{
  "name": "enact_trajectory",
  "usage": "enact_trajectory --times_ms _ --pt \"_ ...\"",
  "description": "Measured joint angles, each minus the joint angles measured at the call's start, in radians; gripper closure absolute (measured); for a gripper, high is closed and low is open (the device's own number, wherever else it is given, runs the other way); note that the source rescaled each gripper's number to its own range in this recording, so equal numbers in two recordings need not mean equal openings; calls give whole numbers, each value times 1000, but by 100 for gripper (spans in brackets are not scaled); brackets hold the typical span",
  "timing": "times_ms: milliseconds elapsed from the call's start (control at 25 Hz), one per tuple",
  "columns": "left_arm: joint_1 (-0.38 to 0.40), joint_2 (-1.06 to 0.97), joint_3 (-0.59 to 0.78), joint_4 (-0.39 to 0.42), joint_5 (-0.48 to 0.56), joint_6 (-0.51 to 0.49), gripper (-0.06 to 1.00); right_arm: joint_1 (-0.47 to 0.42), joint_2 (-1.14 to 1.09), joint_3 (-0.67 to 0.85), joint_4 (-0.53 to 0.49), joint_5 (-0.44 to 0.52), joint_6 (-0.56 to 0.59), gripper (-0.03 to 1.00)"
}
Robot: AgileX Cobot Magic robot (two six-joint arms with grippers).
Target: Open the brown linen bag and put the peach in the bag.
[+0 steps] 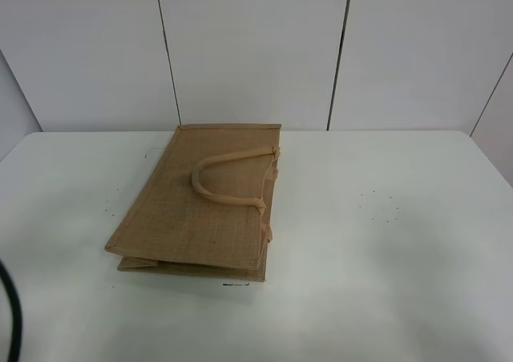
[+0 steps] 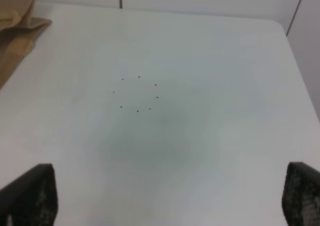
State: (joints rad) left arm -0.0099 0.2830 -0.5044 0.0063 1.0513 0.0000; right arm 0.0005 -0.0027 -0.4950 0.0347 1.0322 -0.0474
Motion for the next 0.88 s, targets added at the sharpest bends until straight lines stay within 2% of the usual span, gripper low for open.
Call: enact_trajectory --times_ms 320,560,880 --pt "0 -270 0 -6 1 9 -2 0 0 0 0 0 0 -3" --pt "0 -286 3 -38 1 10 -2 0 0 0 0 0 0 -3" --pt "0 -286 3 -35 1 12 -2 0 0 0 0 0 0 -3"
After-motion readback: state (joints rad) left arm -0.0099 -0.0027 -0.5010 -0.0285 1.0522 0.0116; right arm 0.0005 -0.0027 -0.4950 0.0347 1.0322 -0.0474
